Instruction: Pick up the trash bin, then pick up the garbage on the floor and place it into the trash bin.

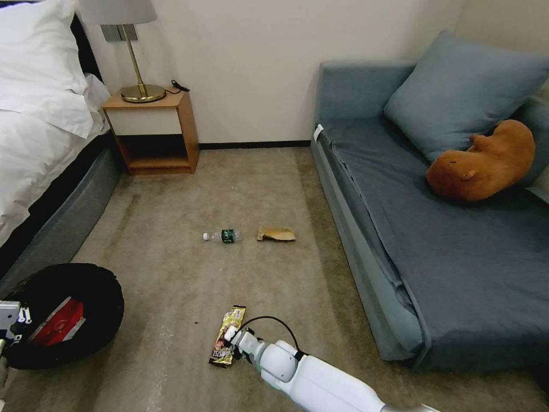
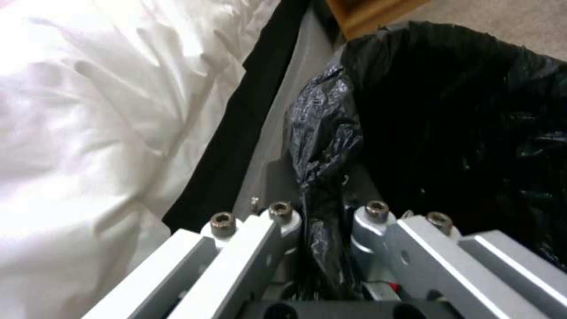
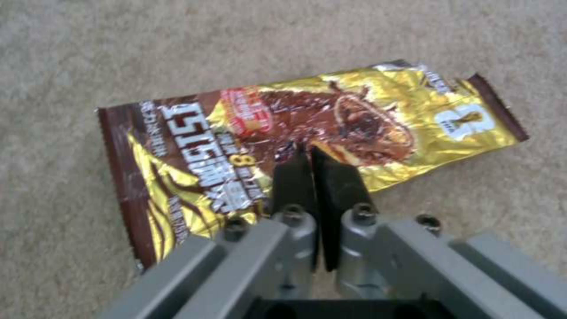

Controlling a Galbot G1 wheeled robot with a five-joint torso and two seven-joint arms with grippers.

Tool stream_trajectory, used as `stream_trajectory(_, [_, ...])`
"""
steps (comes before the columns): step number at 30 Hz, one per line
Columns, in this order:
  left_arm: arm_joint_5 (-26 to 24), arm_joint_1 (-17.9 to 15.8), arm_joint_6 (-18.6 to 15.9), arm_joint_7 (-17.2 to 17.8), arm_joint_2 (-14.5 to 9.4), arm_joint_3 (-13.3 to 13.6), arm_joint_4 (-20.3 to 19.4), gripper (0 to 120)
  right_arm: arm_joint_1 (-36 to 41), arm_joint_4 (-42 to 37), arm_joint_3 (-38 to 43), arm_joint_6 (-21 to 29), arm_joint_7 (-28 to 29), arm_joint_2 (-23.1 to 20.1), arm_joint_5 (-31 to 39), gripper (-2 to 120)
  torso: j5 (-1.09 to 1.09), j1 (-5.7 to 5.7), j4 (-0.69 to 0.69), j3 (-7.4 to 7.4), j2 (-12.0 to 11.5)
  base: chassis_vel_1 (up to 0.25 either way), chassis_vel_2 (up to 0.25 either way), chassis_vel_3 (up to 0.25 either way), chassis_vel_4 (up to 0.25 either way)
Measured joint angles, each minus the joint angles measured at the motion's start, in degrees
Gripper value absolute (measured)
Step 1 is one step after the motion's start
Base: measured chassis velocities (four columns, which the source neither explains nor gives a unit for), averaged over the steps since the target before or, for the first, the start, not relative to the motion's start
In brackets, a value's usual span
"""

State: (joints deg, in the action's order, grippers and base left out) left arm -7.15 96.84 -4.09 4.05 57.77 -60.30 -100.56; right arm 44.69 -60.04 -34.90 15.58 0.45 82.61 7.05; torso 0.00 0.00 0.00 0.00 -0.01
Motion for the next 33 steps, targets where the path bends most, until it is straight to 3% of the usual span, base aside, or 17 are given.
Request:
stream_trajectory(8, [0.1,-0.1,-0.1,0.0,0.1,-0.1,0.1,5,-0.5,1.2,-1.3,-0.4,0.2,0.7,-0.4,36,0.0,0.0,0.0,0.0,0.0,0.0,0.0,0.0,0.0])
stream_trajectory(14, [-0.1,0.0,-0.1,0.0,0.2,-0.5,0.4,5,-0.6,1.5,-1.9,-0.7,0.2,0.6,-0.5,53,0.0,0.0,0.0,0.0,0.0,0.0,0.0,0.0,0.0])
stream_trajectory(17, [-0.3,0.1,0.0,0.0,0.4,-1.0,0.5,5,-0.6,1.9,-2.4,-0.8,0.2,0.6,-0.7,70,0.0,0.0,0.0,0.0,0.0,0.0,0.0,0.0,0.0])
stream_trajectory(21, [-0.3,0.4,0.1,0.0,0.6,-1.2,0.5,5,-0.7,2.1,-2.7,-0.9,0.2,0.7,-0.8,79,0.0,0.0,0.0,0.0,0.0,0.0,0.0,0.0,0.0])
stream_trajectory(24, [-0.4,0.8,0.2,0.0,0.7,-1.6,0.2,5,-0.5,2.5,-2.8,-0.9,0.2,0.9,-0.9,94,0.0,0.0,0.0,0.0,0.0,0.0,0.0,0.0,0.0])
stream_trajectory(33, [-0.9,1.2,0.2,0.1,0.6,-2.2,-0.5,5,-0.2,2.9,-2.8,-1.1,0.3,1.2,-1.1,100,0.0,0.0,-0.01,0.0,0.0,0.0,0.0,0.0,0.0])
